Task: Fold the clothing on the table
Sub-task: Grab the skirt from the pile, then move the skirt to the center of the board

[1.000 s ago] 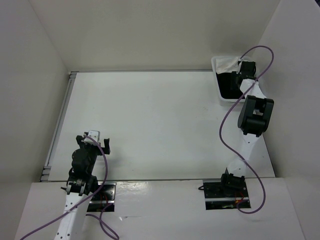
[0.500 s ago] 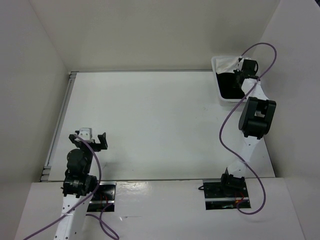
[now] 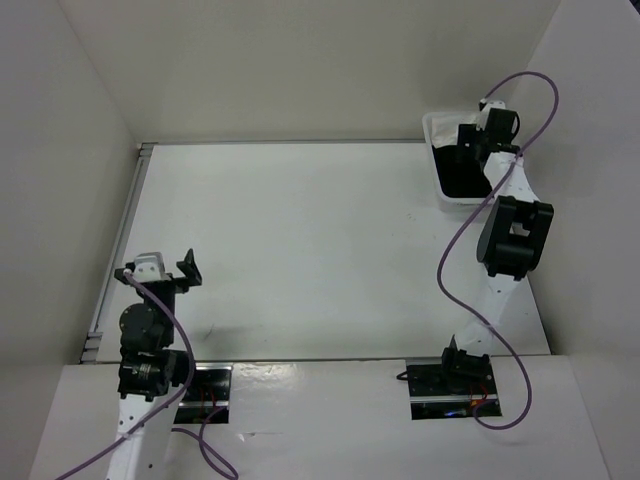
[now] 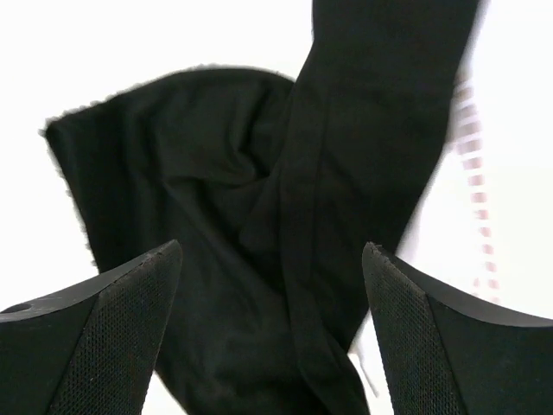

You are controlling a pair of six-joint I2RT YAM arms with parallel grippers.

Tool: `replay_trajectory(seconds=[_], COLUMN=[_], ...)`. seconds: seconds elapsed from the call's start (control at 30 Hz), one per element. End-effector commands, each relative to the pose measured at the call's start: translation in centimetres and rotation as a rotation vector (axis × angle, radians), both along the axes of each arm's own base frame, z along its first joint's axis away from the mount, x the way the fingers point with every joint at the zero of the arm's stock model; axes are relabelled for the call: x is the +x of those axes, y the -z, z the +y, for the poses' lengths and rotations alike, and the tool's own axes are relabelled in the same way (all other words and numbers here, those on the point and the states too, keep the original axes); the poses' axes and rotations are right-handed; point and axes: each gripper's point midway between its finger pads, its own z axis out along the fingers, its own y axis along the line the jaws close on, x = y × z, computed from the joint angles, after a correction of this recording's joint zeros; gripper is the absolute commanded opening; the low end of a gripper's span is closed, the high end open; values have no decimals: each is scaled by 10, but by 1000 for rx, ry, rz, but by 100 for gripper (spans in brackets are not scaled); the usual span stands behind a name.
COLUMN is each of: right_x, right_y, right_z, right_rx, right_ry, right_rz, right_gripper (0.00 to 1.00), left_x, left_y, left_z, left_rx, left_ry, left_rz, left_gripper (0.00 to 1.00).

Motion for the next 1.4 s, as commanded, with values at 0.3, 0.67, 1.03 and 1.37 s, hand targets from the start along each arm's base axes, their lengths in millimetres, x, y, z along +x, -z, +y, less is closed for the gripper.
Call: replay_trajectory(seconds=[0.3,0.67,1.03,1.37], right_x=[18,14,-8,-12], right_y=[79,40,-62,-80], right_z=[-14,-7,12,9], right_rx=[-70,-67,-65,-81], right_ry=[17,-21,-72,-54], right_rz=[144,90,-92,-116], right_gripper=[84,0,0,1], left_x=[-8,18,44,89], left_y=[-88,-150,-248,-157], left_z=[36,65,76,52], left_rx=[-205,-157,12,270], left_ry=[-220,-439,-489,-225], left_rz=[-156,41,226,663], left_gripper=[100,100,100,100])
